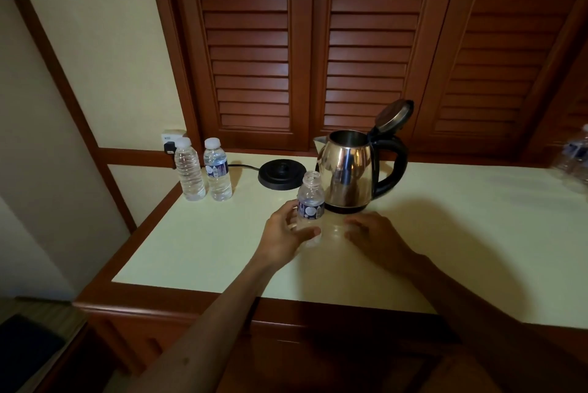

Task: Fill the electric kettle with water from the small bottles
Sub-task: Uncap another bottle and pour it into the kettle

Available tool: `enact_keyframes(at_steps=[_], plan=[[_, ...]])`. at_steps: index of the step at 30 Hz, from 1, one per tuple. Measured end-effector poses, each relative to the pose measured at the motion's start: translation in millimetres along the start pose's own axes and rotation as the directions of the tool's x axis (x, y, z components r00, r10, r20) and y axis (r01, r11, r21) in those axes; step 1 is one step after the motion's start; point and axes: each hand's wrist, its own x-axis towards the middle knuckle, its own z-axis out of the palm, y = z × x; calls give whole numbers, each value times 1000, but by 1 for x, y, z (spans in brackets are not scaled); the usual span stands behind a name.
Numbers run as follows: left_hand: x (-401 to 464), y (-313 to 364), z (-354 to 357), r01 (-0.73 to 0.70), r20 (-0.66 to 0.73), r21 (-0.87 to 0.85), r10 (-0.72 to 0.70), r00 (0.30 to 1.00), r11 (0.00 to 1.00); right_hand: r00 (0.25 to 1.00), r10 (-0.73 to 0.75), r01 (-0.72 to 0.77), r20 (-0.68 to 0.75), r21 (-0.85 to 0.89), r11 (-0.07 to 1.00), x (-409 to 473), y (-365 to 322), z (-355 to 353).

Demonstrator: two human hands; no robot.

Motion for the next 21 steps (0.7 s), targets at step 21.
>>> enact_keyframes(at_steps=[21], plan=[[36, 75, 27, -57, -328, 348, 179, 928, 936, 998, -54, 52, -16, -79, 995, -10, 85, -20]])
